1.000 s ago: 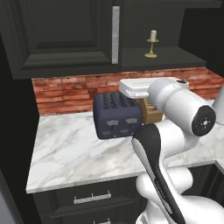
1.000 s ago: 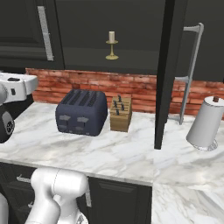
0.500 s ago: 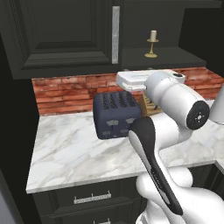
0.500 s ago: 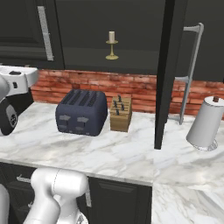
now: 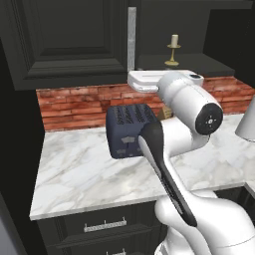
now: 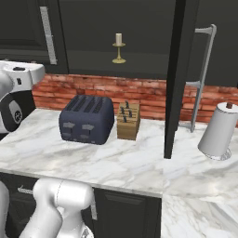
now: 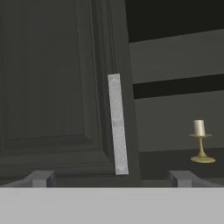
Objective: Get the candle and the liquor from the cabinet and move them to the dining counter.
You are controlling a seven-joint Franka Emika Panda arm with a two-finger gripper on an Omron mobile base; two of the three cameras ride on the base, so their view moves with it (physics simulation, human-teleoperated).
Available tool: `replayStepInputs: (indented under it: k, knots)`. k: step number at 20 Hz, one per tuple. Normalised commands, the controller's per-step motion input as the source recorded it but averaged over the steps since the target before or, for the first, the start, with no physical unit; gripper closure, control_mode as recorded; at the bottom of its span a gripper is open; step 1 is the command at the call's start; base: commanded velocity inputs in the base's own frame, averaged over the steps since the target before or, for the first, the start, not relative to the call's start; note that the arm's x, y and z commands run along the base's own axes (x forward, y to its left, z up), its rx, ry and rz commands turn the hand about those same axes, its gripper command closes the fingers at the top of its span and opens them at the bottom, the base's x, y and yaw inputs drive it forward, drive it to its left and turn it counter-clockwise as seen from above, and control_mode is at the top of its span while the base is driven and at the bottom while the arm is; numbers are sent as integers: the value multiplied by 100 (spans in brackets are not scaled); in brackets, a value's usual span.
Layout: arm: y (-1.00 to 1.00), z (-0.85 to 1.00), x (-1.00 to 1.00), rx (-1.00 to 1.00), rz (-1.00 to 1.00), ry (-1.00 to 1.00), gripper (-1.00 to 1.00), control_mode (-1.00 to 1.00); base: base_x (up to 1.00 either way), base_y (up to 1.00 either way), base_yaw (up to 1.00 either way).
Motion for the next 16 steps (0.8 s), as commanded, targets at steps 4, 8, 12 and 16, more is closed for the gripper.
replayStepInputs:
  k: [4, 8, 12, 16]
  knots:
    - [-6, 0, 46, 0, 0, -5, -100, -100, 0, 0, 0]
    - [-2, 0, 51, 0, 0, -10, -100, -100, 0, 0, 0]
    - [0, -1, 50, 0, 0, -12, -100, -100, 0, 0, 0]
    - [0, 0, 47, 0, 0, -10, -100, -100, 0, 0, 0]
